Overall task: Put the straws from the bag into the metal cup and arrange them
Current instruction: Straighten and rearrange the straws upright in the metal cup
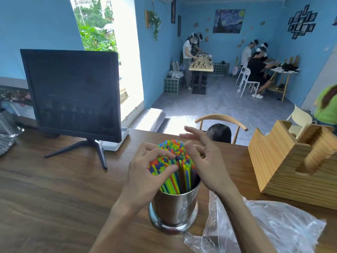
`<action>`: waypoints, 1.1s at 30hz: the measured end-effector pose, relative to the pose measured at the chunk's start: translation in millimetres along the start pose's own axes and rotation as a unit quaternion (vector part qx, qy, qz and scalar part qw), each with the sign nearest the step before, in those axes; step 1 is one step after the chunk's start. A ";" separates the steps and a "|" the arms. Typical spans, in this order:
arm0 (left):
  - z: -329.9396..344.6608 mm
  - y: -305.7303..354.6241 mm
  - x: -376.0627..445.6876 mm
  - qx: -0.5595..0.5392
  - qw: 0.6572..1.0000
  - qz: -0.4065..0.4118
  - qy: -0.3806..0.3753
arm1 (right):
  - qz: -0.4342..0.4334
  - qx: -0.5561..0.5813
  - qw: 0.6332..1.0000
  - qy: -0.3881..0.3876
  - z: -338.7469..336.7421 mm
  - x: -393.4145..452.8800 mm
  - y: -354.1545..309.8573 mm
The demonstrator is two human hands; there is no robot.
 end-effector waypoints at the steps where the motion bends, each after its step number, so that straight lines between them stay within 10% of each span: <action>1: 2.8 2.0 -1.0 0.012 1.000 0.002 0.020 | -0.001 -0.009 0.998 -0.068 3.9 -3.4 -1.4; 4: 6.4 3.3 -1.0 0.027 0.998 -0.012 0.050 | -0.014 -0.061 0.985 -0.163 6.4 -10.1 -0.5; 16: -9.2 -5.5 -2.6 -0.201 0.976 -0.074 0.045 | -0.023 -0.087 0.994 -0.060 -2.1 1.6 10.7; 33: -12.3 -11.1 -0.5 0.025 0.998 0.045 -0.040 | -0.009 -0.025 0.998 -0.061 -2.9 5.6 22.7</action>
Point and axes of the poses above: each hand's wrist, its own x-axis towards the middle knuckle, its own z-axis out of the palm, y = z × x, the point moved 4 cm from there along x, towards the middle knuckle, and after that the axes turned 7 degrees about z, right-handed, at the moved point
